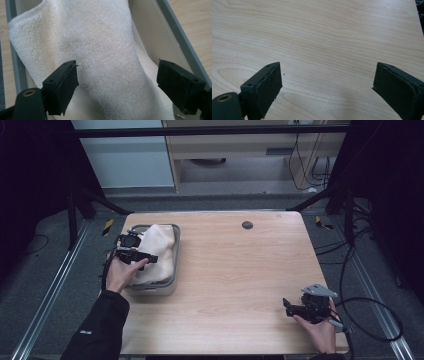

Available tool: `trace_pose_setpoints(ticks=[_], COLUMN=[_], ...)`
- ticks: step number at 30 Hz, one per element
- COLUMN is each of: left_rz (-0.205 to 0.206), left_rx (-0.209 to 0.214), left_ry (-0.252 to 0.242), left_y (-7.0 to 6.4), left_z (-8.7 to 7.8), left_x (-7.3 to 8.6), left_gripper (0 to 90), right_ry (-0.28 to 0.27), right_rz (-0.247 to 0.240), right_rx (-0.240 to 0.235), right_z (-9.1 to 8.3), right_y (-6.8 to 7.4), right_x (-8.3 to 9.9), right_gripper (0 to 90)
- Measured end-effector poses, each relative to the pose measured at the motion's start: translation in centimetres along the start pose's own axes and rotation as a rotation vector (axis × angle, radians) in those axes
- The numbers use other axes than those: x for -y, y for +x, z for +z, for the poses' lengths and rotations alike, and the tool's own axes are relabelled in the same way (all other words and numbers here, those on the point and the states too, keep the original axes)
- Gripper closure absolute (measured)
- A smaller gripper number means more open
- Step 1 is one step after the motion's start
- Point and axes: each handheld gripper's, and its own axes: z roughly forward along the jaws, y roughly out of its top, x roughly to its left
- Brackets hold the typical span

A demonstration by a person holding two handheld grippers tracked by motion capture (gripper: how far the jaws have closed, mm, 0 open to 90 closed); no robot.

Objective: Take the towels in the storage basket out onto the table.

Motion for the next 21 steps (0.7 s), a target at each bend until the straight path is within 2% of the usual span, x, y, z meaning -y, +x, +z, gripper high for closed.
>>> trace_pose_setpoints(ticks=[12, 21], left_rz=[-0.044, -0.044], left_rx=[-0.024, -0.041], left_ry=[0.079, 0.129], left_y=[0.3, 0.6], left_z=[2.4, 3.5], left_x=[0.3, 0.3], left_gripper=[15.1, 18.8], right_ry=[0.023, 0.037], right_rz=[-0.006, -0.014], right_rx=[0.003, 0.001], right_z=[0.3, 0.5], right_y=[0.0, 0.0], right_x=[0.1, 0.2], right_gripper=[7.7, 7.7])
